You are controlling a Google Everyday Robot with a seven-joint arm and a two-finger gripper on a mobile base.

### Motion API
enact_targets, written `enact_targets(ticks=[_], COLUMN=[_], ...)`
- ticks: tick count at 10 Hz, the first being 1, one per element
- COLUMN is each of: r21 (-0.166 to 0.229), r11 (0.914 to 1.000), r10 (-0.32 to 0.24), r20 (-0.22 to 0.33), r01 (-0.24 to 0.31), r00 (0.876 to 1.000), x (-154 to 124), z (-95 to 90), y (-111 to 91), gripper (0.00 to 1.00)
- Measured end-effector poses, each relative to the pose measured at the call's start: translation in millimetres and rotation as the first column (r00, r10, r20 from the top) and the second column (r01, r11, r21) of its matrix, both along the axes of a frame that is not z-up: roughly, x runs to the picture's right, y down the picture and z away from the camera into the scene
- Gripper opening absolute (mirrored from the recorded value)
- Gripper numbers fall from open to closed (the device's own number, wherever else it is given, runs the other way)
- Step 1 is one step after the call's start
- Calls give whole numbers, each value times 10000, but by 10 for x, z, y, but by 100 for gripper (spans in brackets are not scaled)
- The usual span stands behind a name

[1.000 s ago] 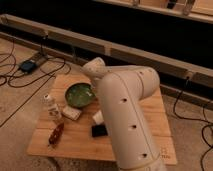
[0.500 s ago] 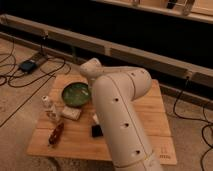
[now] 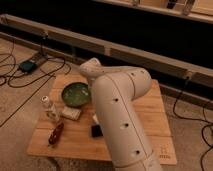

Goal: Push the ceramic bowl across the table

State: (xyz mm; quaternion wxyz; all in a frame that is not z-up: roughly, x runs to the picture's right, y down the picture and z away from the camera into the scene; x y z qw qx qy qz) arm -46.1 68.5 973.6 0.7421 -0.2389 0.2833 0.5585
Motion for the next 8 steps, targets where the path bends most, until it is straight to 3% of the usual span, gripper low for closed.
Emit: enact_targets(ticks=[2, 4, 6, 8], r21=[137, 334, 451, 629], r11=[9999, 9977, 9940, 9879], r10=[46, 589, 1006, 1440], r20=[32, -22, -213, -366], r01=[-47, -588, -996, -1415], r00=[10000, 9983, 9947, 9889], x=[-346, -709, -839, -757], z=[-11, -49, -72, -190], y=[-25, -177, -278, -337], gripper=[0, 0, 0, 0])
